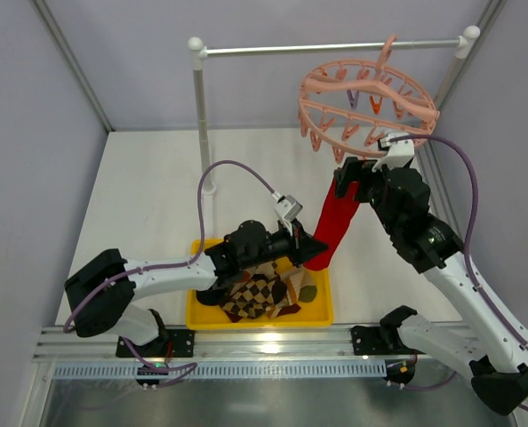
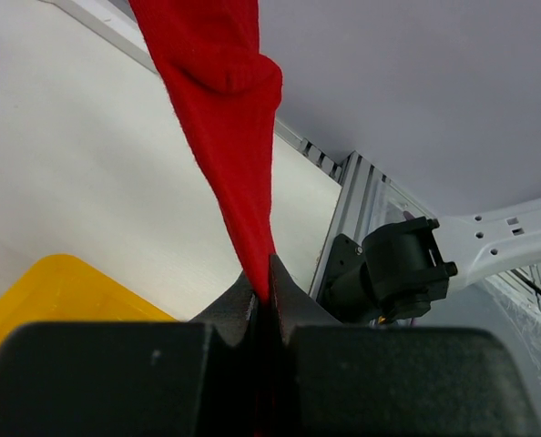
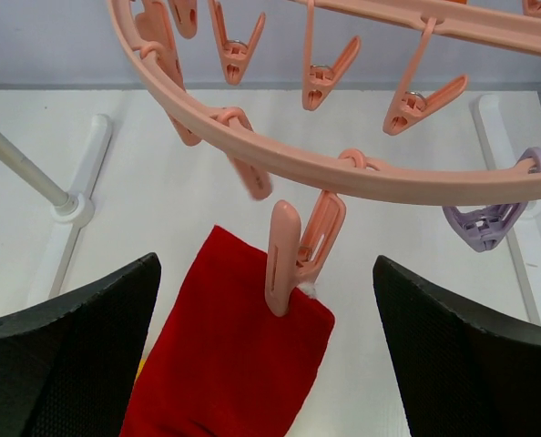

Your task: Remove the socks clipped to the hanger

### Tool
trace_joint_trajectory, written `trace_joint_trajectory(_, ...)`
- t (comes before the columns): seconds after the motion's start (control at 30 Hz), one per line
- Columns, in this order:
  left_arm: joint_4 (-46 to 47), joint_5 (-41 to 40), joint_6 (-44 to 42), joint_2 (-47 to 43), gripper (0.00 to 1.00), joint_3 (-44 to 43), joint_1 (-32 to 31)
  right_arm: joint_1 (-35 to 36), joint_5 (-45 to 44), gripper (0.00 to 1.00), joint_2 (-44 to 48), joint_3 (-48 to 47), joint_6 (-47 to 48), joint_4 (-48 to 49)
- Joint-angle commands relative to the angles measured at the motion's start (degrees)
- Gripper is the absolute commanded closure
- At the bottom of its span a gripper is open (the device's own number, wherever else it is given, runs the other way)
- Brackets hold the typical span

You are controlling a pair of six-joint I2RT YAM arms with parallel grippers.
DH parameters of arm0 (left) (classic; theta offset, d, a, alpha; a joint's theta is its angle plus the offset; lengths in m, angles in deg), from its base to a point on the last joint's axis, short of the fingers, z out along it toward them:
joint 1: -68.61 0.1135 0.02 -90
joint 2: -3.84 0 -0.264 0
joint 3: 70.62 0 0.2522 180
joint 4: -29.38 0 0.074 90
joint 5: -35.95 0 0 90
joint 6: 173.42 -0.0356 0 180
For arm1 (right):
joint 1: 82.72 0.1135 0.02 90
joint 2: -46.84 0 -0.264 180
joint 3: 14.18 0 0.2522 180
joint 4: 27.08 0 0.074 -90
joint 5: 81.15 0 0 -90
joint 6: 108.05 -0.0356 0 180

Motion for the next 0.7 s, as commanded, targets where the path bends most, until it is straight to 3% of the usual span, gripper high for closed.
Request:
trace_joint_trajectory(0.0, 1.09, 1.44, 0.58, -2.40, 1.00, -0.03, -0.34, -1.23, 0.87, 0.02, -1.53, -0.84, 0.75, 3.13)
trace_joint_trajectory(0.23, -0.15, 0.56, 0.14, -2.84, 1.00, -0.12, -0.34, -4.92, 4.56, 0.04, -3.82, 0.21, 0.75, 6.64)
trace_joint_trajectory(0.37, -0.50, 0.30, -0.03, -2.84, 1.00, -0.20, -0.34, -5.98, 5.88, 0.10, -4.35, 0.57, 0.57, 8.31)
trace_joint_trajectory(0.67, -1.73, -0.05, -0.65, -3.11, 1.00, -0.73, -0.34, -6.60, 6.23, 0.43, -2.51, 3.29, -0.22, 13.41)
